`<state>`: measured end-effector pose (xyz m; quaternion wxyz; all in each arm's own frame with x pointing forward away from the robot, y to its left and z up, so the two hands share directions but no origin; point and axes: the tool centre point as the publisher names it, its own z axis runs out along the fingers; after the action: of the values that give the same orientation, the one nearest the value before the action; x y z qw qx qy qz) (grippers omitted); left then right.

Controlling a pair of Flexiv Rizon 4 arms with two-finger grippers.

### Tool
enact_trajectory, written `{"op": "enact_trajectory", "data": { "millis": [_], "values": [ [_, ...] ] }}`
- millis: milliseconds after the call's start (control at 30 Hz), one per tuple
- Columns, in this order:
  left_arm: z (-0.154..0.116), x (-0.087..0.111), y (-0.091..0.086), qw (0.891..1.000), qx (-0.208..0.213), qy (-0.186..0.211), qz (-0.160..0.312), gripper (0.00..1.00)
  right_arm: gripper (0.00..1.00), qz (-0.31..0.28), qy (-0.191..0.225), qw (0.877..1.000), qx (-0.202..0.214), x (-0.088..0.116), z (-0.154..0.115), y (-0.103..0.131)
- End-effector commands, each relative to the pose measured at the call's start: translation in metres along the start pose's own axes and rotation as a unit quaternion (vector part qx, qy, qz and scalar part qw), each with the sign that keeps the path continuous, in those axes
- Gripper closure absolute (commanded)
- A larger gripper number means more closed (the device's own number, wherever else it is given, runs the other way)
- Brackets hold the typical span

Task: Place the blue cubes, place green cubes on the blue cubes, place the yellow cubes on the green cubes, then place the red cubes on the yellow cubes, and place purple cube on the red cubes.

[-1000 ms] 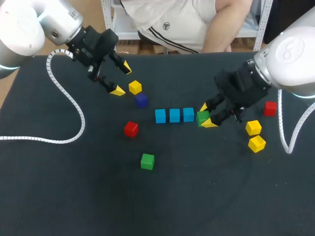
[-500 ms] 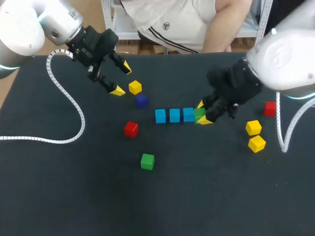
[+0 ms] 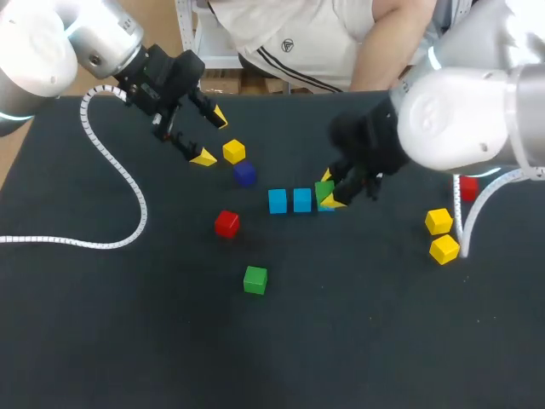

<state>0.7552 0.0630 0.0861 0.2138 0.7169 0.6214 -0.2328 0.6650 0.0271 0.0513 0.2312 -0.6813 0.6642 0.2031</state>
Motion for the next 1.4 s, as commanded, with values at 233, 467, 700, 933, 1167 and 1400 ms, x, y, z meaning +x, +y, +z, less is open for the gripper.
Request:
{"op": "enact_trajectory", "data": {
  "millis": [233,467,700,933,1167,1400],
  "values": [
    [0.0,0.0,0.003,1.0,0.003,0.0,0.001,0.0,1.0,0.017,-0.054,0.998,-0.014,-0.001,-0.001,-0.015],
    [0.0,0.0,0.003,1.0,0.003,0.0,0.001,0.0,1.0,0.065,-0.082,0.994,-0.024,0.005,0.005,-0.019],
    [0.0,0.0,0.003,1.0,0.003,0.0,0.001,0.0,1.0,0.048,-0.068,0.996,-0.02,-0.001,0.015,-0.019],
    [0.0,0.0,0.003,1.0,0.003,0.0,0.001,0.0,1.0,0.019,-0.054,0.998,-0.007,0.0,0.028,-0.023],
    [0.0,0.0,0.003,1.0,0.003,0.0,0.001,0.0,1.0,0.007,-0.066,0.998,0.008,0.009,0.032,-0.031],
    [0.0,0.0,0.003,1.0,0.003,0.0,0.001,0.0,1.0,0.015,-0.069,0.998,-0.001,0.014,0.035,-0.038]
  ]
}}
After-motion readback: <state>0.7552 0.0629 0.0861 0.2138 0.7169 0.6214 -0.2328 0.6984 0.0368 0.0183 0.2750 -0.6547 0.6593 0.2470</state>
